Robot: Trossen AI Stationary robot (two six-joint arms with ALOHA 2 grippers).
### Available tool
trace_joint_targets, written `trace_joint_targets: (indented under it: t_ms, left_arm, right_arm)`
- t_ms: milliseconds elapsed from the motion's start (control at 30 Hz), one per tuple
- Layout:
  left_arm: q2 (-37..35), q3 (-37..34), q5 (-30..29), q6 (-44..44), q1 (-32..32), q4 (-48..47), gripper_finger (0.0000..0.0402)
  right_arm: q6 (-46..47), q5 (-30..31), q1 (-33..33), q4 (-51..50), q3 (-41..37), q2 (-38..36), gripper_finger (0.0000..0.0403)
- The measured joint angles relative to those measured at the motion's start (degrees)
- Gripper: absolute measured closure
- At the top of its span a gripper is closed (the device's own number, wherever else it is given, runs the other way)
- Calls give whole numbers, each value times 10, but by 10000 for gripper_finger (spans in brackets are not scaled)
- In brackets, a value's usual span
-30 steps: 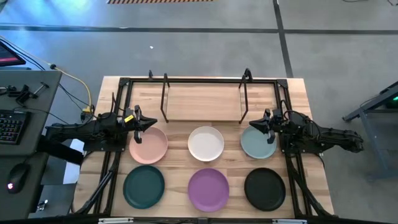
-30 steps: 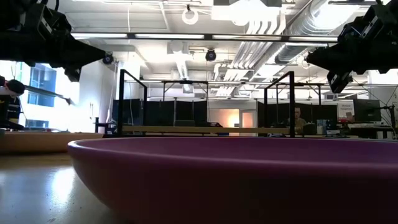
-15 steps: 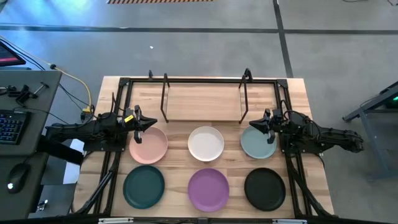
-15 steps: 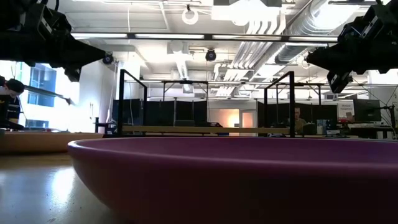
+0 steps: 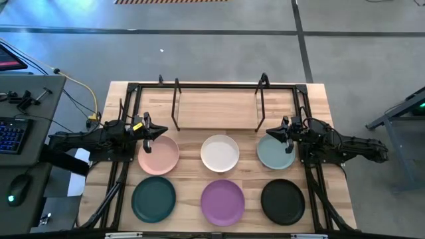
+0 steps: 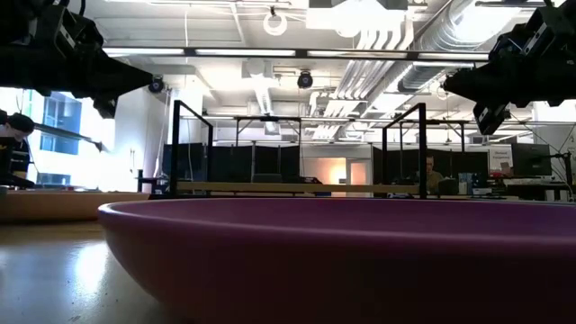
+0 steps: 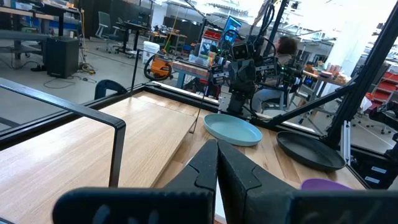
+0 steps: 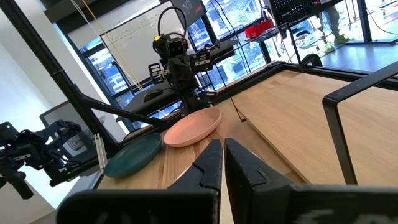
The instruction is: Place and stack plates onto a shelf
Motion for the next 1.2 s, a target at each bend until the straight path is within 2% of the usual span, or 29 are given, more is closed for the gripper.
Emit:
trace_joint_targets:
  t_ms: [100,200,333,467,533,700,833,1000,1100,1200]
  left_arm:
    - [0,0,0,0,0,0,402]
    - [0,0,0,0,0,0,401]
    - [0,0,0,0,0,0,402]
    - [0,0,0,0,0,0,402]
    - [0,0,0,0,0,0,402]
    - [0,0,0,0,0,0,401]
    - [0,0,0,0,0,0,402]
    - [0,0,0,0,0,0,401]
    - [0,0,0,0,0,0,402]
    - [0,0,0,0,0,0,401]
  right_arm:
    - [6,8,0,3,0,0,402]
    - [117,36,0,46,0,0,402]
    - [312,124,0,138,0,0,402]
    - [372,221,0,151,0,0,402]
    - [414,241,0,166,0,0,402]
    - [359,153,2,283,10,0,402]
    - [306,149,4,299,55,11,402]
    - [245,118,20,289,146,97,402]
    - [226,68,34,202,220,172,402]
    - [221,30,53,30,305,250,402]
